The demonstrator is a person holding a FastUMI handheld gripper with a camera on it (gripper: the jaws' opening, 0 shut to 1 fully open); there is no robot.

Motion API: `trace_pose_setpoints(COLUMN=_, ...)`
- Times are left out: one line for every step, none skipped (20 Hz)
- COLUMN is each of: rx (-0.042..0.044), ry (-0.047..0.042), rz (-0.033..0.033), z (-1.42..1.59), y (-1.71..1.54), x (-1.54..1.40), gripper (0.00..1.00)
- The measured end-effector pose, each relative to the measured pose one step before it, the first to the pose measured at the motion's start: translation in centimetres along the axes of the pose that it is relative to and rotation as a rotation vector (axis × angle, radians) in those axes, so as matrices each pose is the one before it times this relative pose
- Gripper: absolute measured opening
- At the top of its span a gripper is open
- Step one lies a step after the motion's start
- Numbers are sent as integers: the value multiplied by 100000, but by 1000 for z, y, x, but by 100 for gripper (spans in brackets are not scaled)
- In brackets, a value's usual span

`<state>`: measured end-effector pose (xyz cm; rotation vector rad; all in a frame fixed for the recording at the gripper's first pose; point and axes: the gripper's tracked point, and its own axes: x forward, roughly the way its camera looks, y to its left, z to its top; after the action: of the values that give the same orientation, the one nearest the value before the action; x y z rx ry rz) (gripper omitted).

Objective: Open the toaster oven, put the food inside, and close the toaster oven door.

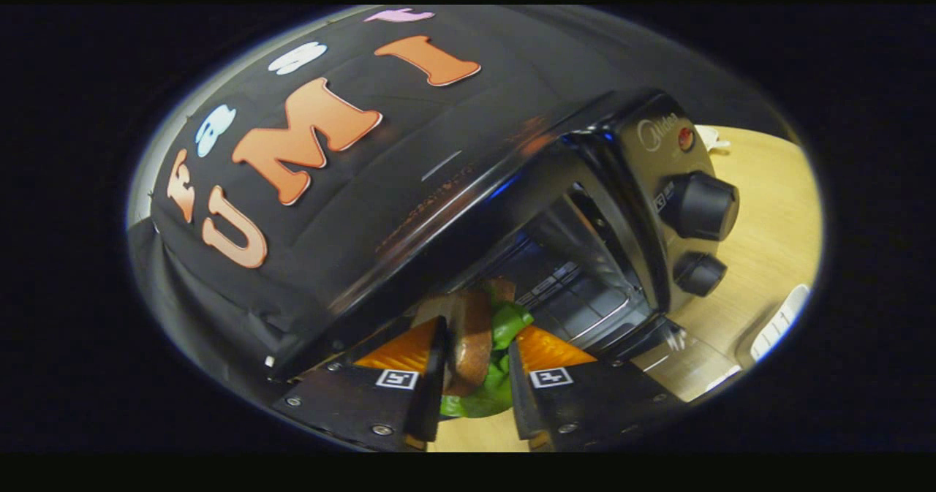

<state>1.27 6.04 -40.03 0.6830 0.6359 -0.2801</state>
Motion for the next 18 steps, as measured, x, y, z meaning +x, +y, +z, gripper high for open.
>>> trace_pose_setpoints(rx=-4635, ry=-1528, rz=-1465, z=421, y=-437, x=-86, gripper=46)
trace_pose_setpoints(rx=-5488, ry=-756, rz=-2139, z=394, y=-627, x=-238, gripper=59)
trace_pose_setpoints(rx=-5842, ry=413, rz=-2434, z=334, y=-402, x=-559, gripper=67)
trace_pose_setpoints(rx=-5222, ry=794, rz=-1173, z=234, y=-465, x=-565, gripper=75)
trace_pose_setpoints(rx=-3790, ry=718, rz=744, z=137, y=-207, x=-679, gripper=79)
trace_pose_setpoints(rx=-2520, ry=-160, rz=1840, z=321, y=75, x=-875, gripper=83)
trace_pose_setpoints(rx=-2212, ry=457, rz=1154, z=209, y=-323, x=-1082, gripper=85)
trace_pose_setpoints(rx=-1709, ry=1334, rz=1019, z=-119, y=-313, x=-1141, gripper=87)
trace_pose_setpoints(rx=-1841, ry=1403, rz=1229, z=-150, y=-250, x=-994, gripper=88)
trace_pose_setpoints(rx=-1976, ry=2078, rz=1060, z=-375, y=-276, x=-1233, gripper=88)
trace_pose_setpoints(rx=-2266, ry=1568, rz=2004, z=-462, y=-161, x=-1231, gripper=88)
trace_pose_setpoints(rx=-2220, ry=2049, rz=1706, z=-575, y=35, x=-1249, gripper=88)
trace_pose_setpoints(rx=-2335, ry=3659, rz=2303, z=-1093, y=114, x=-1291, gripper=88)
trace_pose_setpoints(rx=-2131, ry=3494, rz=1683, z=-1275, y=134, x=-1182, gripper=88)
trace_pose_setpoints(rx=-1883, ry=4019, rz=1786, z=-1385, y=164, x=-924, gripper=88)
trace_pose_setpoints(rx=-2406, ry=4463, rz=1533, z=-1742, y=353, x=-828, gripper=89)
trace_pose_setpoints(rx=-1511, ry=5195, rz=631, z=-1802, y=223, x=-612, gripper=90)
trace_pose_setpoints(rx=-1092, ry=3359, rz=2005, z=-1447, y=414, x=-762, gripper=93)
